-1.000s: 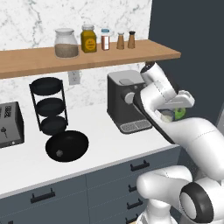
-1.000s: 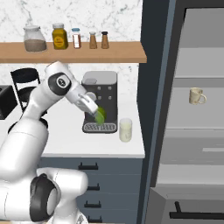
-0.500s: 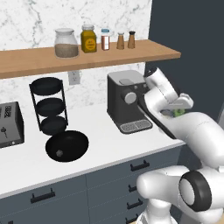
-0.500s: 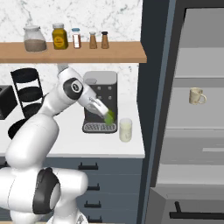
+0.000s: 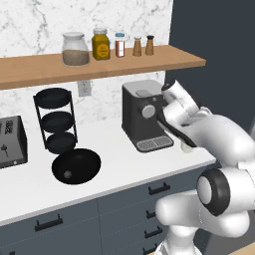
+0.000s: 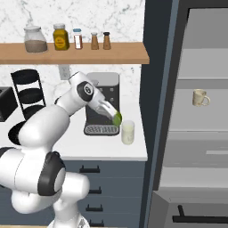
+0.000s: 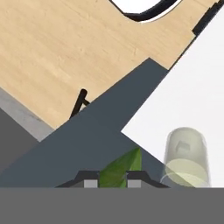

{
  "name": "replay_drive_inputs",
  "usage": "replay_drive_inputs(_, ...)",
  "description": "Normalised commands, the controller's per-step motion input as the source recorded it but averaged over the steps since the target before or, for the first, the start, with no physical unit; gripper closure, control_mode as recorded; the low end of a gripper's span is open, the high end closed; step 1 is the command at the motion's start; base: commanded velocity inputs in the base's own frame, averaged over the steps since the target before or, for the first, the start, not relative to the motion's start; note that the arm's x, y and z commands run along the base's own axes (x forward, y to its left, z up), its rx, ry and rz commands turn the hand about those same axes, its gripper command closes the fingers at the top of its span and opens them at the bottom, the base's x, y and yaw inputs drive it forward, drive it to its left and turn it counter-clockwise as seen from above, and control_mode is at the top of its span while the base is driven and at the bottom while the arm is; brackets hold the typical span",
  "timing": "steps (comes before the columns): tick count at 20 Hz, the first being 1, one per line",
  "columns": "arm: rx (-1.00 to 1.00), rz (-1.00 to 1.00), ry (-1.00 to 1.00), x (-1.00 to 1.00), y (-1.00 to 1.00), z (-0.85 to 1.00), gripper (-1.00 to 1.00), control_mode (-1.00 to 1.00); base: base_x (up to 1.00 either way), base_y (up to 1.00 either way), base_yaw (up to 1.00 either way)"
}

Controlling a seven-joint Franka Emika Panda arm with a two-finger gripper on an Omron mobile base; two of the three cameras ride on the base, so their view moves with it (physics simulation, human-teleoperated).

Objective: Grab a lemon wedge from the fridge and one ice cube from the ice bowl, and put them in the glass of lemonade.

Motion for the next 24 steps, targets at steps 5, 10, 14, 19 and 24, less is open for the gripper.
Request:
replay_drive_inputs(5, 0.0, 0.01, 0.0, 0.47, -0.17, -0.13, 1.0, -1.0, 0.0, 0.0, 0.0)
replay_drive_inputs(10, 0.0, 0.02, 0.0, 0.42, -0.17, -0.17, 1.0, -1.0, 0.0, 0.0, 0.0)
replay_drive_inputs(14, 0.0, 0.03, 0.0, 0.38, -0.15, -0.23, 1.0, -1.0, 0.0, 0.0, 0.0)
replay_drive_inputs(19, 0.0, 0.03, 0.0, 0.38, -0.07, -0.27, 1.0, -1.0, 0.0, 0.0, 0.0)
replay_drive_inputs(24, 0.0, 0.03, 0.01, 0.34, -0.01, -0.3, 1.0, -1.0, 0.0, 0.0, 0.0)
